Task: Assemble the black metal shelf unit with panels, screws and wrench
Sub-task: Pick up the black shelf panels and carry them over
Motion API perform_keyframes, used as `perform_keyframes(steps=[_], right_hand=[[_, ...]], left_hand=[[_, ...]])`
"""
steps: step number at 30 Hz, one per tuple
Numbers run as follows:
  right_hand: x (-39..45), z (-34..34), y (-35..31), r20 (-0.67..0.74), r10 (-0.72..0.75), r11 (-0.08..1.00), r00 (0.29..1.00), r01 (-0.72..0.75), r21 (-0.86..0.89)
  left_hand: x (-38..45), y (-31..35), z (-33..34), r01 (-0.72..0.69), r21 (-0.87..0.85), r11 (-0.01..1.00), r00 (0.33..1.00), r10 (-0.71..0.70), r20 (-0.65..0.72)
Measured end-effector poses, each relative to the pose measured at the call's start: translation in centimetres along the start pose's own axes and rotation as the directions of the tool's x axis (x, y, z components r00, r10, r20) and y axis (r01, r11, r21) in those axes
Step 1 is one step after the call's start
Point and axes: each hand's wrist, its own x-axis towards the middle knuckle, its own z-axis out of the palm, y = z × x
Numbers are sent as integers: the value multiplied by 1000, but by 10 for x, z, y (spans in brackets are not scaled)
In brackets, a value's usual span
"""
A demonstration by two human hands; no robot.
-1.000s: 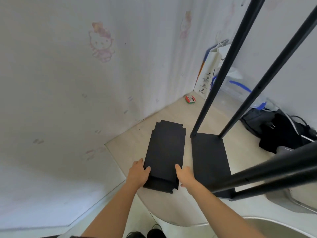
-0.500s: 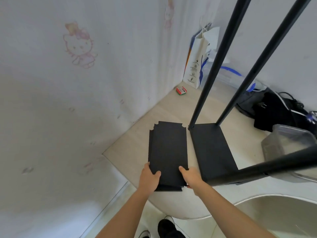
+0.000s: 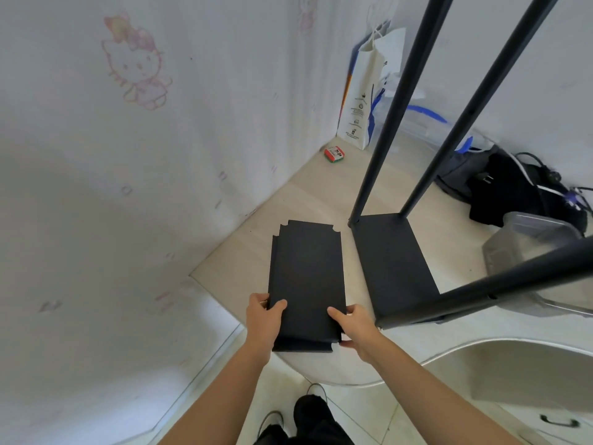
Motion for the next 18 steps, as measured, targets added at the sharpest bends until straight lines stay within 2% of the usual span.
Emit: perform_keyframes(steps=[4,7,11,14,18], right_hand=[[-4,-11,6,27,-27,1000,999,27,-4],[-9,-17,9,44,-34,999,998,33,21],[-21,-20,15,44,-63,994,997,59,87],[-36,-18,26,54,-74,989,996,67,132],[-62,0,52,21,-60,967,998,53,248]], left_hand=[[-4,-5,-5,-9,74,997,1000,11,-23],[-5,-9,-11,23,33,999,1000,-23,0],[-5,-12,-26,158,-128,979,975,-134,177],[-8,-18,-43,192,-115,975,931,-144,335],[-13,-28,-64,187,-95,978,903,-133,409]])
